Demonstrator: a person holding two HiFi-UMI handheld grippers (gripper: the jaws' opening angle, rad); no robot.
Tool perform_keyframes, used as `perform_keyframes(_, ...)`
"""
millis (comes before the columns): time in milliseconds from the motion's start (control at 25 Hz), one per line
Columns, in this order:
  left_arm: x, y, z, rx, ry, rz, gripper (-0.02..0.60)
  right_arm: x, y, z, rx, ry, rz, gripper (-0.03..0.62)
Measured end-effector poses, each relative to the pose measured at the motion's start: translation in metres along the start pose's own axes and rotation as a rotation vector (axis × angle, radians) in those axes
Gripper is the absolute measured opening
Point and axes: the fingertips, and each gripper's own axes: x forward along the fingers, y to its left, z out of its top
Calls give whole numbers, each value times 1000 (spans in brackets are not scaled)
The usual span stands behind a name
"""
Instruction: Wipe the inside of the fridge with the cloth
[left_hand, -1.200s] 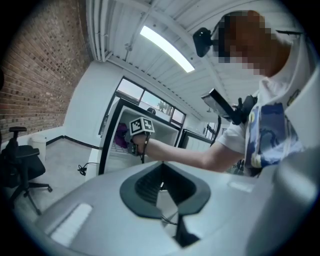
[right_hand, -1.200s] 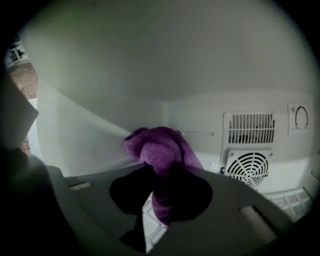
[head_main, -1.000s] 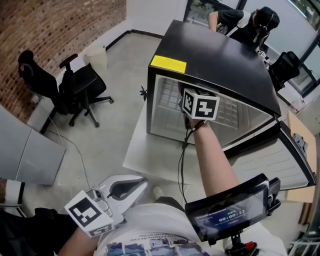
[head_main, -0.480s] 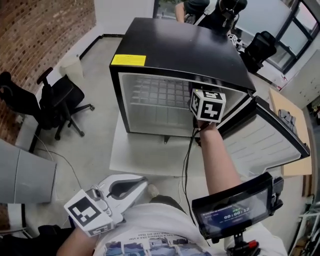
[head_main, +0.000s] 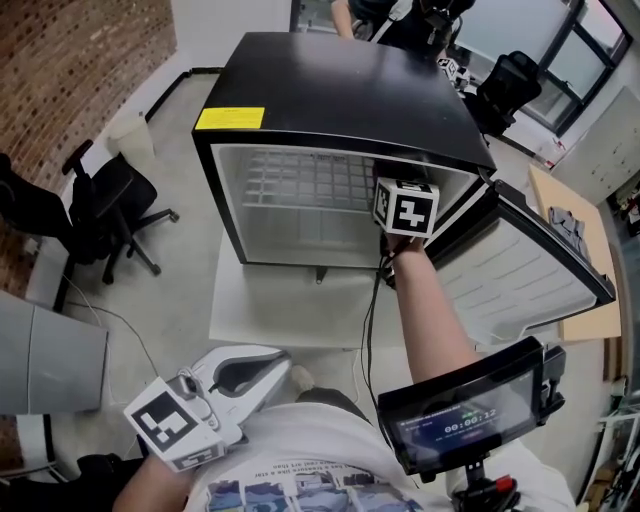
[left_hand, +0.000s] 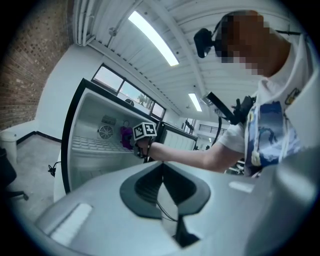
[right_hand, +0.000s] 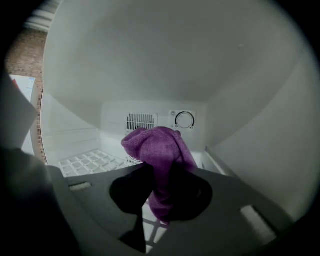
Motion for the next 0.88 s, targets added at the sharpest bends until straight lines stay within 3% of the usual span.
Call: perform_keyframes(880, -46, 13, -8, -32, -26, 170, 8, 31, 172, 30, -52, -20, 304, 74)
